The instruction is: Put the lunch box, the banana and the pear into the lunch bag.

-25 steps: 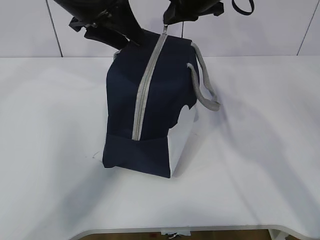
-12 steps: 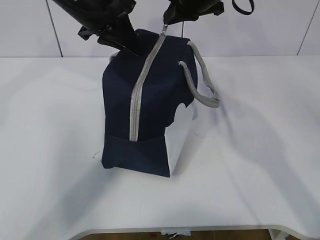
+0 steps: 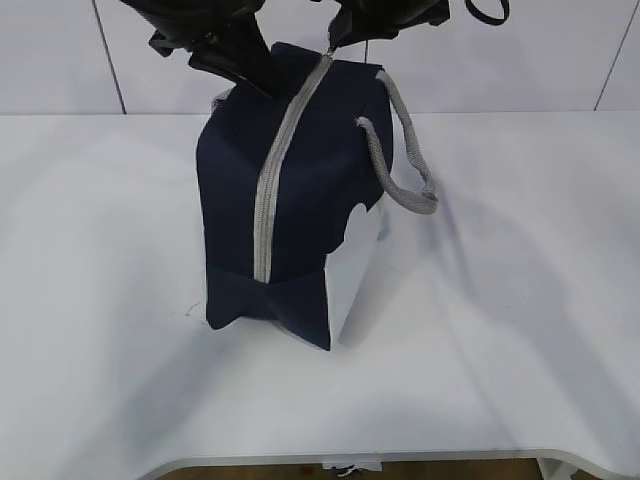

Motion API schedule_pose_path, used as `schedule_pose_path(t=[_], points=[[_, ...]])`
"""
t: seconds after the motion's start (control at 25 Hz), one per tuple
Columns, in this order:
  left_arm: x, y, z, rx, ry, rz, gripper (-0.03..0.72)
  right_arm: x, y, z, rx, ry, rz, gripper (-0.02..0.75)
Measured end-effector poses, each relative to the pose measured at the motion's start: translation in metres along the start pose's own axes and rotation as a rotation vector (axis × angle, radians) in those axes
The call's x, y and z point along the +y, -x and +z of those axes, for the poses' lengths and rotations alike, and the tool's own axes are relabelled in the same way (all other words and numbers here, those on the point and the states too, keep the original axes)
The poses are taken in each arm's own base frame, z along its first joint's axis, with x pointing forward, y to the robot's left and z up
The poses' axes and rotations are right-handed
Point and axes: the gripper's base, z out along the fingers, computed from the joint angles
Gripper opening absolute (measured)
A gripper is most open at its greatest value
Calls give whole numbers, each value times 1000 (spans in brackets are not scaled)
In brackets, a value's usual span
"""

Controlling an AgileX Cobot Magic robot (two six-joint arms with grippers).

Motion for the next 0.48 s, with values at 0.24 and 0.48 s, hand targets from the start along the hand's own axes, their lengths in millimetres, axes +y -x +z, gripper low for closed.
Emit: schedule_pose_path(t=[0.24,0.48], points=[[-29,-3,-5,10,22,57,-3,-7,1,-1,-8,-53,-10,1],[-41,-4,-18,0,56,67,-4,-17,-2,-2,37,-78,-1,1]])
